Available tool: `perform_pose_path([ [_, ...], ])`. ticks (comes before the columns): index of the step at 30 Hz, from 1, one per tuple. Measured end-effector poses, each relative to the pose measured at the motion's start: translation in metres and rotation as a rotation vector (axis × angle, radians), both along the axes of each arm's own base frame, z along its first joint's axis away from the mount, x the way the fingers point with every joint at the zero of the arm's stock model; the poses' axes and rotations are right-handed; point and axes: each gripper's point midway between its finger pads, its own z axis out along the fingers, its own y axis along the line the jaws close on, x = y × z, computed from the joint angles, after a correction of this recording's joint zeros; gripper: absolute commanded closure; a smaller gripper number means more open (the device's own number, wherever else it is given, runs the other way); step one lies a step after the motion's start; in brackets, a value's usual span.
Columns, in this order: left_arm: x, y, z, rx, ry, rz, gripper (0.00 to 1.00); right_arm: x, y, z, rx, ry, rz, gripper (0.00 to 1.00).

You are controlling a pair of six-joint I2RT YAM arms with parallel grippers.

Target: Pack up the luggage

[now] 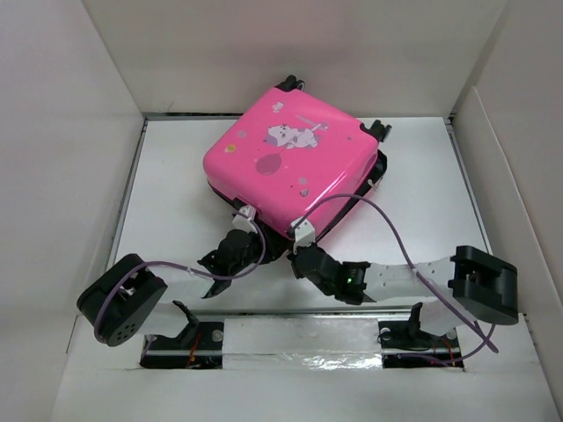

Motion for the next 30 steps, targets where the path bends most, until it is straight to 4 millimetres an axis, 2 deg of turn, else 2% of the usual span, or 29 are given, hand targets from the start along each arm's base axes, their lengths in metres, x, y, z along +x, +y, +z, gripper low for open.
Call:
perform_pose_path([
  [3,0.007,0.009,-0.001,0.036,-0.003,0.020,0.64,0.009,0.012,0.002,-0.008,-0.024,-0.023,1.00],
  [4,0.010,0.016,-0.001,0.057,-0.004,0.038,0.55,0.011,0.016,0.005,-0.004,-0.028,-0.027,1.00],
  [6,0.021,0.036,0.004,0.093,-0.022,0.100,0.46,0.013,0.020,0.011,0.016,-0.036,-0.026,1.00],
  [7,0.025,0.044,0.011,0.095,-0.038,0.125,0.39,0.012,0.021,0.013,0.029,-0.038,-0.022,1.00],
  [8,0.027,0.051,0.018,0.099,-0.055,0.142,0.35,0.011,0.021,0.015,0.049,-0.041,-0.015,1.00],
  [10,0.033,0.068,0.033,0.089,-0.082,0.197,0.31,0.005,0.015,0.015,0.079,-0.037,0.006,1.00],
  [11,0.039,0.080,0.042,0.084,-0.101,0.246,0.30,0.001,0.011,0.016,0.091,-0.032,0.021,0.95],
  [13,0.051,0.108,0.060,0.063,-0.142,0.355,0.29,-0.005,0.005,0.017,0.109,-0.018,0.050,0.72],
  [15,0.062,0.134,0.076,0.041,-0.180,0.463,0.28,-0.027,0.006,0.025,0.157,0.026,0.153,0.64],
  [16,0.069,0.148,0.086,0.027,-0.203,0.525,0.28,-0.041,0.009,0.031,0.178,0.042,0.210,0.44],
  [18,0.082,0.166,0.111,-0.013,-0.250,0.611,0.28,-0.069,0.011,0.046,0.229,0.067,0.314,0.19],
  [19,0.088,0.175,0.125,-0.038,-0.276,0.649,0.28,-0.080,0.008,0.054,0.253,0.072,0.358,0.00],
  [20,0.094,0.183,0.140,-0.068,-0.305,0.683,0.28,-0.088,0.004,0.062,0.274,0.075,0.384,0.00],
  [21,0.099,0.191,0.155,-0.095,-0.333,0.712,0.28,-0.089,-0.002,0.068,0.281,0.071,0.390,0.02],
  [23,0.107,0.207,0.178,-0.147,-0.382,0.771,0.28,-0.084,-0.017,0.076,0.285,0.069,0.361,0.25],
  [24,0.110,0.214,0.186,-0.165,-0.398,0.795,0.29,-0.080,-0.025,0.077,0.282,0.068,0.333,0.46],
  [25,0.113,0.219,0.190,-0.176,-0.405,0.814,0.29,-0.073,-0.034,0.076,0.272,0.069,0.290,0.82],
  [27,0.125,0.236,0.197,-0.192,-0.409,0.868,0.29,-0.053,-0.056,0.074,0.267,0.081,0.175,0.97],
  [30,0.156,0.252,0.194,-0.188,-0.360,0.905,0.29,-0.004,-0.098,0.072,0.284,0.060,-0.060,1.00],
])
